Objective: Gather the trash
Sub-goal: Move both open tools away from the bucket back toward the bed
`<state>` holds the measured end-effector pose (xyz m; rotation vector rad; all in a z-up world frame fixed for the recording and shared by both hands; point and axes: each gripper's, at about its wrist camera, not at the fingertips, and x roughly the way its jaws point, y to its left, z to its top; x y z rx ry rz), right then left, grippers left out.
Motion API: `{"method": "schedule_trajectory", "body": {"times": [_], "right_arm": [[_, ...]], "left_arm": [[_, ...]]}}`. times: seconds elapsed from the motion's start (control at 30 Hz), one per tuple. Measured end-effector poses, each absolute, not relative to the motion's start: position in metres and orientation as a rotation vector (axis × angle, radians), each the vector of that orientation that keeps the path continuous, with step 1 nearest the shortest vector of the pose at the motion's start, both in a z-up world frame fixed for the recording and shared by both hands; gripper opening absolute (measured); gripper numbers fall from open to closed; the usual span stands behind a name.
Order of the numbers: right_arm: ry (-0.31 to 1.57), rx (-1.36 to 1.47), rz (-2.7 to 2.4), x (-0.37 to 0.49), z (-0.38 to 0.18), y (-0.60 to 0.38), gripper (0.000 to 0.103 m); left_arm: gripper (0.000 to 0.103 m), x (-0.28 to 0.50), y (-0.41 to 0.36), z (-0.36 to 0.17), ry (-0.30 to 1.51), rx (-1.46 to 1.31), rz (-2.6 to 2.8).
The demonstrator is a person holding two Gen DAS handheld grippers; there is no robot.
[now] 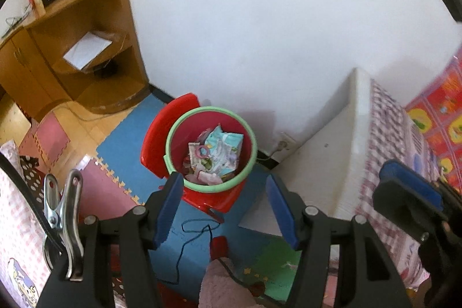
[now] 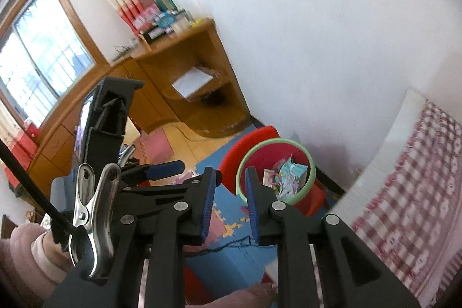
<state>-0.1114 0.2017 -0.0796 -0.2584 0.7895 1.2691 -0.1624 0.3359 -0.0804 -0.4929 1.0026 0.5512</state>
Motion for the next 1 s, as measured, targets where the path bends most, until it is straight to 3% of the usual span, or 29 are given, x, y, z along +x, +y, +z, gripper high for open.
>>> {"method": "schedule_trajectory", "body": {"times": [0.33,1.0], "right_arm": [[0.689,-0.164,1.230,-0.127,-0.044,0.092,0.023],[0.653,0.030,0.879,-0.110,-0.023,-0.121,0.024]], "left_arm": [[0.063,-0.165,0.245,-0.032,0.951,-0.400,0.458],[0.063,-0.102,0.072,0.005,0.932,-0.244,0.124]]}}
